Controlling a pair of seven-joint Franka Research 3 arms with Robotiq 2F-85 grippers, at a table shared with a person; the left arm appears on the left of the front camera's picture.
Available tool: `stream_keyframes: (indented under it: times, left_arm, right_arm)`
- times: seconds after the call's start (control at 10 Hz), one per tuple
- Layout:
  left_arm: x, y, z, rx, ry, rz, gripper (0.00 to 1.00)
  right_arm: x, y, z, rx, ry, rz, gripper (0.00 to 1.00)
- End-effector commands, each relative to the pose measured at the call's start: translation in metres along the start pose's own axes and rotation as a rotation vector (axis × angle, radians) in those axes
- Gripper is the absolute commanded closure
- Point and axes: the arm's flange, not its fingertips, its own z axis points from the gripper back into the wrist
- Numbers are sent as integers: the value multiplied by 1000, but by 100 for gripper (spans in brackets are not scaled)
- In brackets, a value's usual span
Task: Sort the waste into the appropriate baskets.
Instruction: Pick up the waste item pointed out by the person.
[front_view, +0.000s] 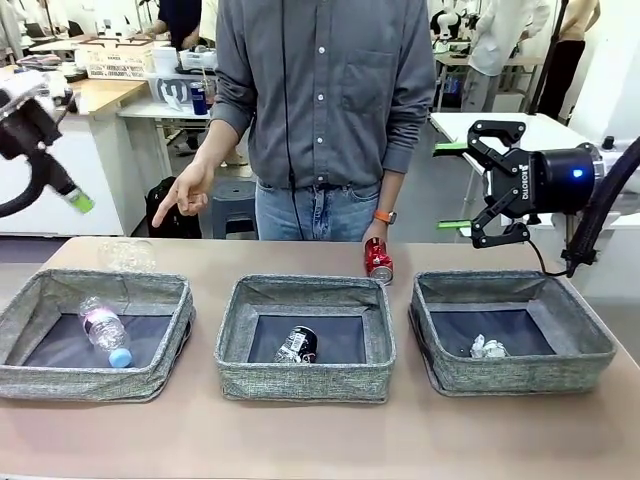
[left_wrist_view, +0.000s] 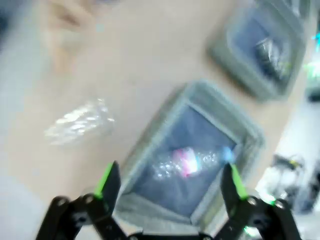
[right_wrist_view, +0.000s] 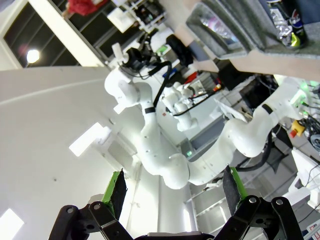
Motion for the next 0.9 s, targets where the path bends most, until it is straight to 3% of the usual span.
stream_keyframes:
  times: [0.0, 0.1, 0.2, 0.3, 0.5, 0.6, 0.7, 0.8]
  left_arm:
    - [0, 11, 1, -170, 415, -568, 0]
    - [-2, 11, 3, -130, 373, -514, 0]
    - [15, 7, 8, -76, 147, -140, 0]
    - [-6, 3, -14, -142, 193, -235, 0]
    - [2, 5, -8, -135, 206, -250, 0]
    - [2, 10, -16, 189, 195, -376, 0]
    - [-8, 21, -23, 420, 143, -488, 0]
    - [-17, 30, -26, 503, 119, -559, 0]
  right_arm:
    - [-2, 4, -2, 16, 12, -7, 0]
    - [-2, 4, -2, 16, 12, -7, 0]
    - [-2, 4, -2, 16, 12, -7, 0]
    - [-2, 4, -2, 16, 12, -7, 0]
    - [-2, 4, -2, 16, 12, -7, 0]
    - [-2, 4, -2, 16, 12, -7, 0]
    - [-2, 4, -2, 16, 12, -7, 0]
    - [-2, 4, -2, 16, 12, -7, 0]
